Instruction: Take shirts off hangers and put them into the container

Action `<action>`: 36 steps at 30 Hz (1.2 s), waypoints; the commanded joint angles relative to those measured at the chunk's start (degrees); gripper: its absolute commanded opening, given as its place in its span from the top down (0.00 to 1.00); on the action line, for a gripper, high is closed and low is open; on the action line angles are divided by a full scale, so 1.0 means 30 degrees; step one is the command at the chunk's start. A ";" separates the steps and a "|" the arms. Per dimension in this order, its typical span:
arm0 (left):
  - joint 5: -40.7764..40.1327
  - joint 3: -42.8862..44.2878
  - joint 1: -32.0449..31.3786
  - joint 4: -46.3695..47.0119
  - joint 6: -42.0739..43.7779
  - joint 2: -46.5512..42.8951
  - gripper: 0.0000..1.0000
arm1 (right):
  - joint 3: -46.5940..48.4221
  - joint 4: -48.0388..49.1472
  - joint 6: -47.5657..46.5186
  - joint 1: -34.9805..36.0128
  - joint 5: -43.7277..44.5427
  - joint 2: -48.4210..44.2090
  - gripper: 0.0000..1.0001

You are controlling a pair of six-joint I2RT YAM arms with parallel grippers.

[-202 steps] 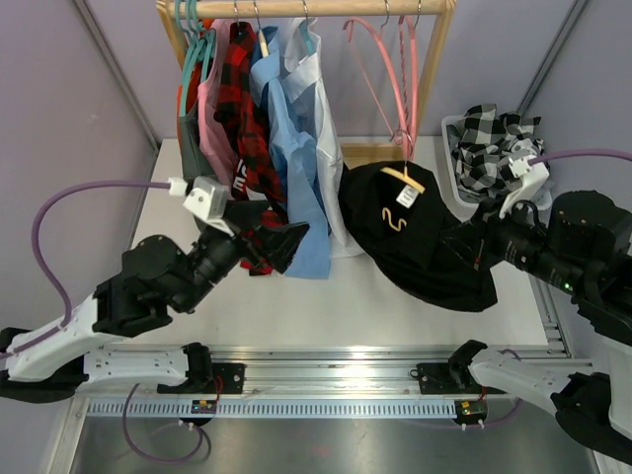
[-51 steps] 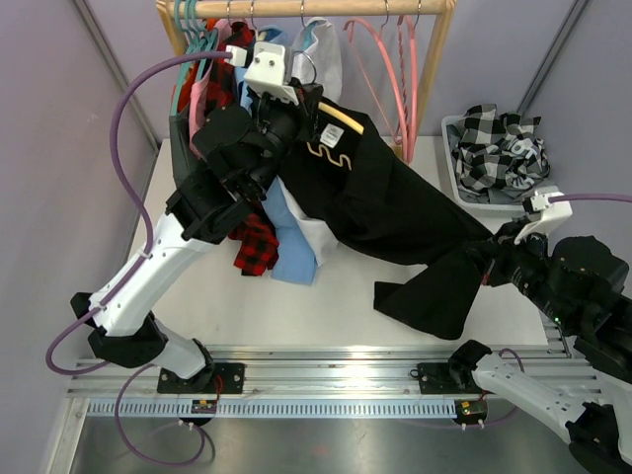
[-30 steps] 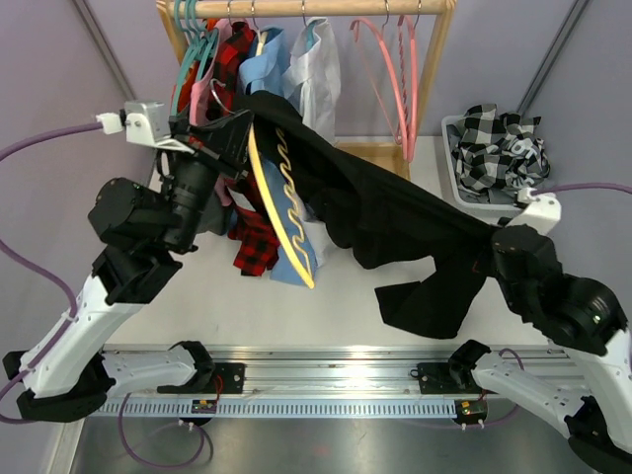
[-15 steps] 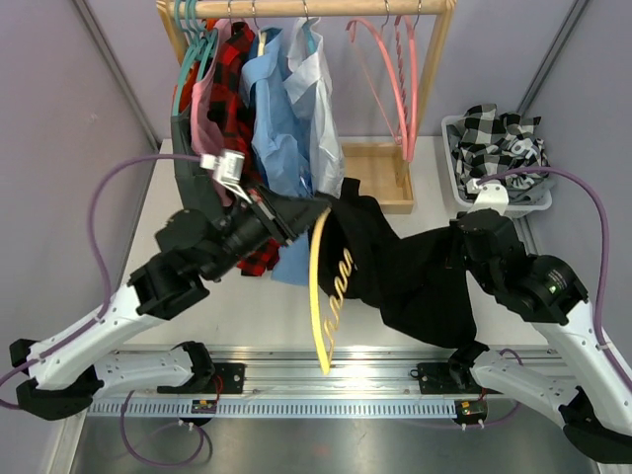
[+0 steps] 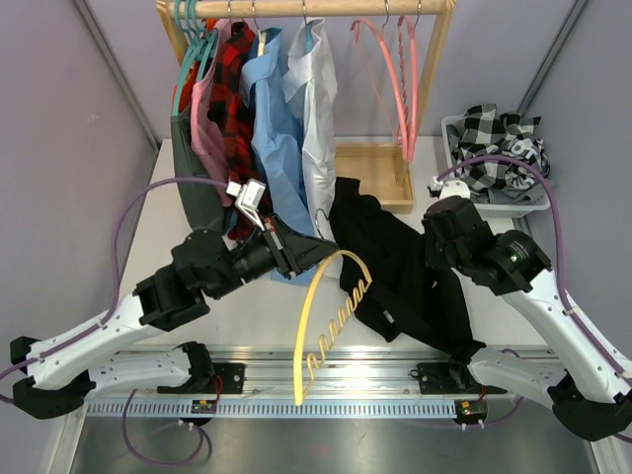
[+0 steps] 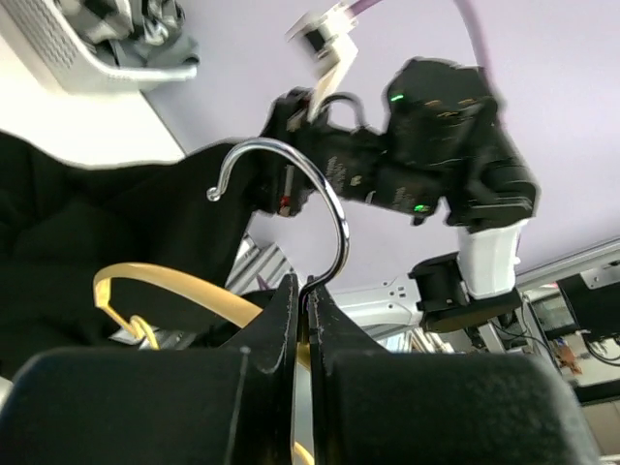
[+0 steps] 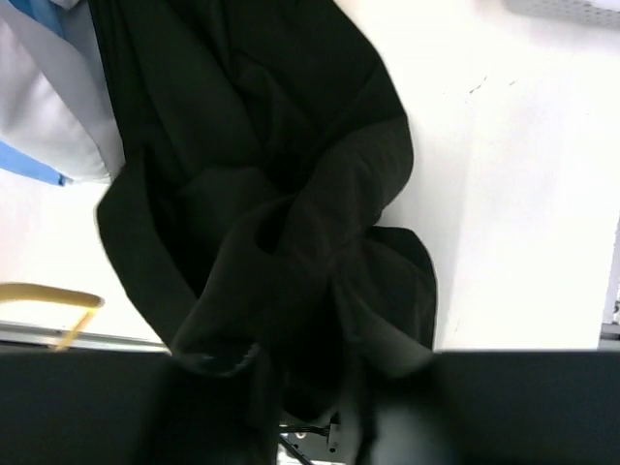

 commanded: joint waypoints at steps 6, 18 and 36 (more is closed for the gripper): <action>-0.5696 0.3371 -0.0036 -0.5257 0.4468 0.1614 1.00 | 0.1628 0.0040 -0.0429 -0.0067 -0.1526 -0.0700 0.35; -1.0590 0.3985 -0.0446 -0.7313 0.6436 0.5834 1.00 | 0.4649 0.0626 -0.0870 -0.0067 -0.9964 -0.1521 0.01; -1.1472 0.8142 -0.0505 -0.7253 0.7608 1.1253 1.00 | 0.1309 0.2092 0.0683 0.2948 -1.1552 -0.1315 0.00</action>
